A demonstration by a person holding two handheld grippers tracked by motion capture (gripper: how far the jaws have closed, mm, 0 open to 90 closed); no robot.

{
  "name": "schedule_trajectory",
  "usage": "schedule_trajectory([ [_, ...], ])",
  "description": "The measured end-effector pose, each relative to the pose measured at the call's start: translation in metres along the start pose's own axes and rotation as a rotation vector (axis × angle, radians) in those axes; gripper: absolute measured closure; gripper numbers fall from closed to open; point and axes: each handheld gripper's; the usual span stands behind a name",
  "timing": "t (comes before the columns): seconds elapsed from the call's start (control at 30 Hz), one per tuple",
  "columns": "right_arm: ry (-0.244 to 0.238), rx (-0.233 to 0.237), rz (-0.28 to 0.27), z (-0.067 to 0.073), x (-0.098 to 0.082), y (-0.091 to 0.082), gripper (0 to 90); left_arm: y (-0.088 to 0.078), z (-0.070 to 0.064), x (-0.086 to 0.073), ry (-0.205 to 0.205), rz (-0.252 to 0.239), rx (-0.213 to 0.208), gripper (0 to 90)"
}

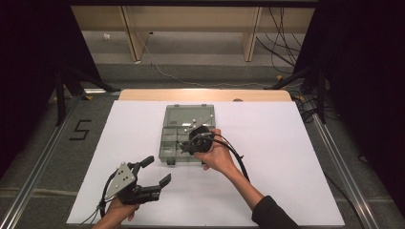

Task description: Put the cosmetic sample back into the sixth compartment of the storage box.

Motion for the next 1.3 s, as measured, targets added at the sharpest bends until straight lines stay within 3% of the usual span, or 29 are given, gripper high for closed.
schedule_trajectory([
  [0.63, 0.034, -0.001, -0.007, -0.001, -0.003, 0.014, 80.8, 0.000, 0.000, 0.000, 0.001, 0.000, 0.000, 15.1],
  [1.3, 0.023, 0.007, 0.029, -0.002, -0.006, 0.022, 80.6, -0.001, 0.000, 0.001, 0.007, 0.012, 0.011, 15.0],
])
Point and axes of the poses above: each handheld gripper's, and its own axes: y roughly forward along the jaws, x roughly out of its top, z roughly to its left, and after that the axes turned 3 degrees about -z, right-handed
